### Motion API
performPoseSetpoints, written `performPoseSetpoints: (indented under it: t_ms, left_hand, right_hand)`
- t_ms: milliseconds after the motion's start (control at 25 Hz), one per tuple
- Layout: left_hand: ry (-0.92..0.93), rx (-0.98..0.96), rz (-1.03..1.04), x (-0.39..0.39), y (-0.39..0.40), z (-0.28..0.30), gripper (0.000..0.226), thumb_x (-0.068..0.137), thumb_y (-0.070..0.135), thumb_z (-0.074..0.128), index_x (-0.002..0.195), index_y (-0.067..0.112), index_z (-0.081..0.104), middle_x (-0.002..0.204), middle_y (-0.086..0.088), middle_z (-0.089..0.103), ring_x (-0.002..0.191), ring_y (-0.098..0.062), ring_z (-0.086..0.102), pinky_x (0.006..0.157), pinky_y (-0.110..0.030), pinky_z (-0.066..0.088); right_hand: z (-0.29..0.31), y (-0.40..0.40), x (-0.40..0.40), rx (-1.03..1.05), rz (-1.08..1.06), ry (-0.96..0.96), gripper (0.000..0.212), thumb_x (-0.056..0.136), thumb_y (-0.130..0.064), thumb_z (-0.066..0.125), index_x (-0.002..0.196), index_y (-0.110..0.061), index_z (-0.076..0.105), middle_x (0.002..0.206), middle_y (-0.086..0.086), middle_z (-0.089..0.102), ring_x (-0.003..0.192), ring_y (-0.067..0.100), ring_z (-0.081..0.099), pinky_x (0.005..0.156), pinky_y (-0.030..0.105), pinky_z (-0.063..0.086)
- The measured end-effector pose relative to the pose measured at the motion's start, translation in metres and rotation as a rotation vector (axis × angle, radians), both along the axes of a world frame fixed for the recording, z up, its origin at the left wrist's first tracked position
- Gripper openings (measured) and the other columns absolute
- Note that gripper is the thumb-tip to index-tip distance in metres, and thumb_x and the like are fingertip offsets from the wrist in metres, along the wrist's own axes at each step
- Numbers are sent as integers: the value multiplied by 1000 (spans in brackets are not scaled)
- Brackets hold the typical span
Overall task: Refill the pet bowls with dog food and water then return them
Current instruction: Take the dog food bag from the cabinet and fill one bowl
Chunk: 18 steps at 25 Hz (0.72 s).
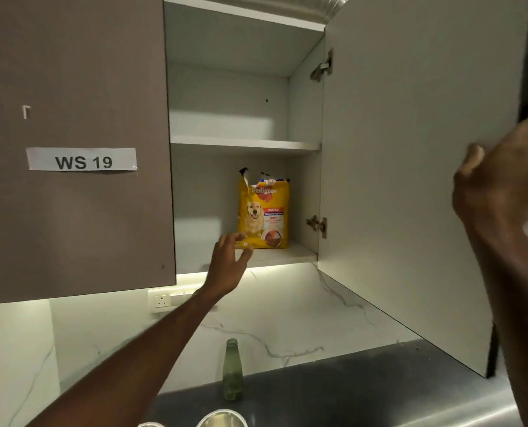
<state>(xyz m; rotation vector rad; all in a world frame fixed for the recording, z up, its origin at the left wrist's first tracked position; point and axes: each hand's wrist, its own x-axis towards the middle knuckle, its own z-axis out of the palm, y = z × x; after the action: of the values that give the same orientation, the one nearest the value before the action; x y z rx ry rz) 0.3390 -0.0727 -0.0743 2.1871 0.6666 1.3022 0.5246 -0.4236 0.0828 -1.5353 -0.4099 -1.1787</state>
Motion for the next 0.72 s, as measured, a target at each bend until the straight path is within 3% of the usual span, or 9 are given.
performPoseSetpoints:
  t_ms: [80, 160, 240, 320, 400, 520, 600, 720]
  left_hand:
    - [-71, -29, 60, 9, 36, 6, 39, 106, 23, 66, 142, 9, 61, 141, -11, 62, 127, -29, 62, 111, -46, 51]
    - [-113, -65, 84, 23, 68, 17, 40, 108, 26, 63, 142, 6, 60, 143, -15, 63, 130, -32, 61, 112, -47, 50]
    - [-155, -139, 88, 45, 104, 34, 46, 109, 34, 59, 144, 4, 58, 146, -17, 61, 134, -34, 58, 114, -47, 49]
    - [-179, -215, 90, 71, 140, 53, 53, 110, 42, 54, 141, 0, 58, 144, -21, 61, 135, -38, 56, 113, -46, 47]
    - [-187, -240, 99, 100, 174, 61, 61, 110, 49, 49, 137, -4, 59, 141, -25, 61, 135, -42, 55, 113, -47, 45]
    - [-195, -371, -12, 138, 202, 64, 80, 104, 71, 38, 151, 7, 54, 153, -19, 58, 141, -40, 54, 119, -50, 43]
    - [-177, -471, -124, 163, 217, 70, 89, 98, 84, 28, 152, 18, 55, 155, -14, 58, 141, -38, 56, 119, -49, 43]
    - [-170, -431, -131, 191, 226, 62, 86, 92, 90, 31, 135, 23, 65, 141, -11, 69, 131, -36, 63, 111, -47, 49]
  right_hand:
    - [-11, 28, 1, 42, -93, -103, 71, 104, -34, 41, 171, -24, 21, 170, 9, 40, 145, 42, 53, 119, 53, 40]
    - [-21, 57, -1, 90, -174, -167, 62, 109, -39, 34, 168, -26, 30, 169, 4, 46, 149, 34, 52, 127, 46, 36]
    - [-28, 107, -3, 101, -90, -366, 52, 109, -40, 36, 157, -23, 48, 159, 8, 55, 147, 32, 53, 125, 40, 36]
    - [-40, 180, 1, -2, 106, -486, 37, 100, -25, 52, 136, -19, 62, 138, 14, 62, 133, 33, 57, 114, 32, 39]
    - [-55, 267, 8, -218, 377, -251, 32, 100, -22, 63, 130, -13, 65, 129, 14, 64, 121, 34, 61, 104, 36, 47]
    - [-88, 377, 43, -348, 687, 366, 38, 110, -35, 61, 131, -4, 66, 133, 21, 70, 123, 39, 67, 104, 44, 53]
    - [-102, 432, 74, -240, 722, 487, 48, 112, -47, 52, 116, -5, 75, 119, 22, 77, 114, 42, 72, 100, 47, 56]
    - [-106, 473, 111, -131, 776, 550, 61, 102, -77, 43, 104, -24, 73, 102, 6, 79, 99, 36, 77, 91, 45, 59]
